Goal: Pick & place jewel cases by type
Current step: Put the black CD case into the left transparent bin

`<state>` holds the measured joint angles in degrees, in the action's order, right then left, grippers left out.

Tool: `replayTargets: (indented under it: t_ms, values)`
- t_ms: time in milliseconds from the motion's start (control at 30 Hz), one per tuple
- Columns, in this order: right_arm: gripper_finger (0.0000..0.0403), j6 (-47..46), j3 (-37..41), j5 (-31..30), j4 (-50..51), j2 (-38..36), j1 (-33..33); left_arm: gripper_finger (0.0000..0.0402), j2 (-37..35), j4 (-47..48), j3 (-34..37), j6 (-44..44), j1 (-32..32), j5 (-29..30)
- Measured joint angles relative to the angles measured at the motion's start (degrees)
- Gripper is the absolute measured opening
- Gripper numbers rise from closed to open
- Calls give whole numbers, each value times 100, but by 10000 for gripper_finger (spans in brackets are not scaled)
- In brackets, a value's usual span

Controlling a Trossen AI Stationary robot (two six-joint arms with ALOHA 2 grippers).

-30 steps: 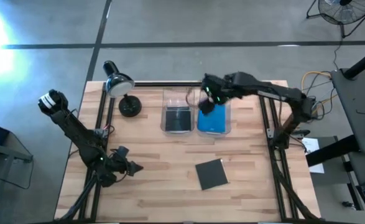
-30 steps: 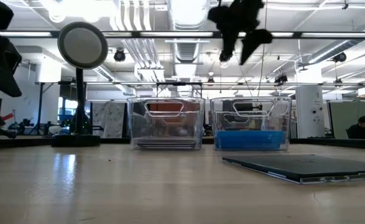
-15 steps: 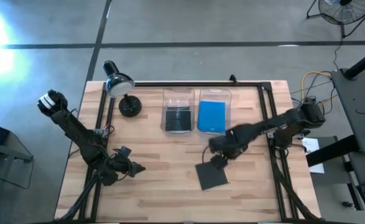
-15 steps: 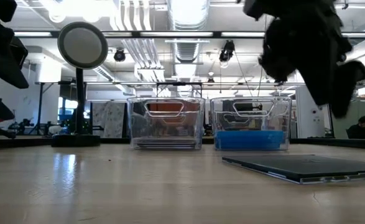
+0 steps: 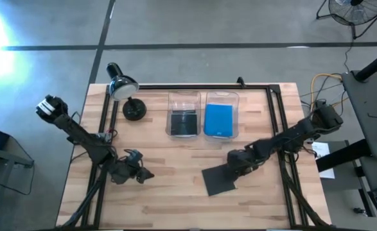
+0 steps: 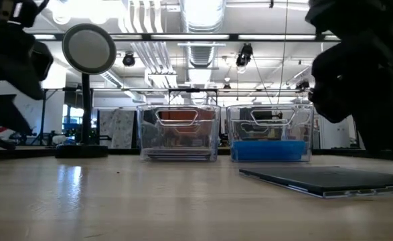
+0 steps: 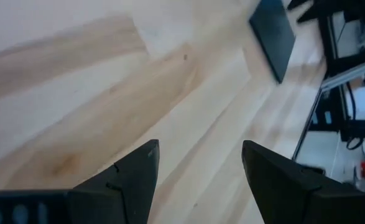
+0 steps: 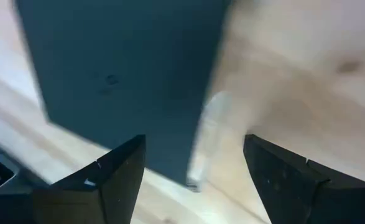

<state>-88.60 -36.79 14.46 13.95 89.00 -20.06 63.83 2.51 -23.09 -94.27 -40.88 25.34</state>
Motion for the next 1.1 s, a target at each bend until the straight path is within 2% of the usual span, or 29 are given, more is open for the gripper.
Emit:
replayTargets:
  t_ms: [133, 333, 500, 633, 800, 1100]
  values:
    - [268, -18, -94, -29, -895, 291, 0, 213, 62, -175, 0, 313, 230, -195]
    - [261, 9, -734, -190, -1485, 1002, 150, 213, 455, -292, 0, 715, 733, -971]
    - [258, 60, -1576, -265, -1655, 1774, 231, 213, 1185, -1426, 2, 935, 1045, -1603]
    - [257, 162, -2388, -278, -1662, 2420, 258, 213, 1889, -2252, -94, 944, 1182, -1823]
    - [251, 217, -3264, -278, -1607, 3053, 284, 213, 2565, -2386, -382, 1189, 1157, -2046]
    - [247, 295, -3724, -300, -1516, 3335, 265, 213, 2687, -2265, -385, 1355, 1104, -2081]
